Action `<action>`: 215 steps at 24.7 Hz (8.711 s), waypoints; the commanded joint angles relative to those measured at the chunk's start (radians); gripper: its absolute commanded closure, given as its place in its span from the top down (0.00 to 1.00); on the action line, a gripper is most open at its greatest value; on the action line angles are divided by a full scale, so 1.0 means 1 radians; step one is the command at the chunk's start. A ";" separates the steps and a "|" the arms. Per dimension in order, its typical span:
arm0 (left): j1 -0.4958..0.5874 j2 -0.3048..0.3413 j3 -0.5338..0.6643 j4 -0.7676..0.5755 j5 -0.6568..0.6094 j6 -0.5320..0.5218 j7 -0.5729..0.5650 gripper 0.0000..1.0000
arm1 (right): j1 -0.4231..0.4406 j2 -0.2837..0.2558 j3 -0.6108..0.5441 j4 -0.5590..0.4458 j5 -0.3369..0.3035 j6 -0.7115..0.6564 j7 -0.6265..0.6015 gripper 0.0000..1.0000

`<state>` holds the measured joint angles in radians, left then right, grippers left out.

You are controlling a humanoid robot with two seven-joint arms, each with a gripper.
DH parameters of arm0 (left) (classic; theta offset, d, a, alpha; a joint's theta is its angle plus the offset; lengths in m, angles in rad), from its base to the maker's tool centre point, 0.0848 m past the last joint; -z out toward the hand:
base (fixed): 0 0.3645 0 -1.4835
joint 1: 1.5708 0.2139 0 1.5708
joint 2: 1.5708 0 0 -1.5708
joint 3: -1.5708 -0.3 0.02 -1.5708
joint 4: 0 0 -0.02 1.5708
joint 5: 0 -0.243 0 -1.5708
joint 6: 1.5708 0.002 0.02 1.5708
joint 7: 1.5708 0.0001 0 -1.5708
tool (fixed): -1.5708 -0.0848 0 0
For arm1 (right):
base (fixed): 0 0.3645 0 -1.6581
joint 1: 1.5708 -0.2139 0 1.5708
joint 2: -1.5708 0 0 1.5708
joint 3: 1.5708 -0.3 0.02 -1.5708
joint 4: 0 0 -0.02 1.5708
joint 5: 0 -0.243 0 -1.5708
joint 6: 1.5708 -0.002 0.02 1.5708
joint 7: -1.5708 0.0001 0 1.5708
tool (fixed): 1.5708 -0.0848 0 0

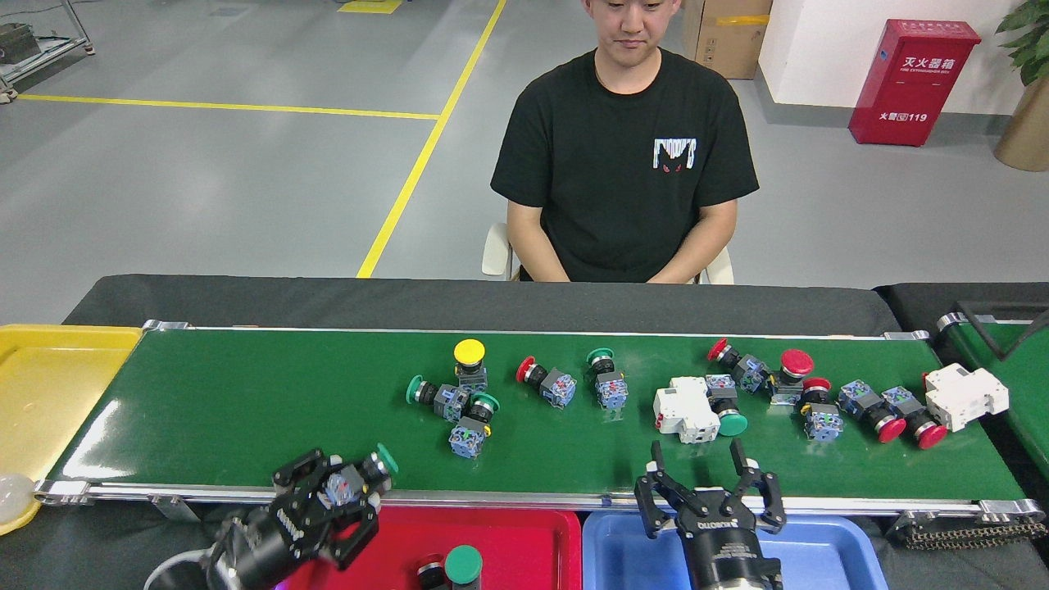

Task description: Pick switch part from conveyor to tray

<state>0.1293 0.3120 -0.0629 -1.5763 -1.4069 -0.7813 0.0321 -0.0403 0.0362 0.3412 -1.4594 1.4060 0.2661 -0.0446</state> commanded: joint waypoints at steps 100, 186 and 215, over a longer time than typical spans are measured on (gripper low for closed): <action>-0.224 -0.159 0.388 0.136 -0.129 0.335 -0.201 1.00 | -0.303 0.050 0.053 0.289 -0.108 -0.110 0.138 0.14; -0.085 -0.111 0.304 0.018 -0.044 0.367 -0.141 1.00 | 0.382 -0.082 -0.475 -0.289 -0.114 -0.334 -0.015 0.99; -0.484 -0.080 0.290 0.588 -0.098 0.375 -0.141 0.18 | 0.376 -0.091 -0.468 -0.285 -0.113 -0.352 -0.015 0.99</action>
<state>-0.3389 0.2204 0.2276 -0.9895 -1.5083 -0.4028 -0.1219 0.3434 -0.0430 -0.1259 -1.7346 1.2940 -0.0831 -0.0516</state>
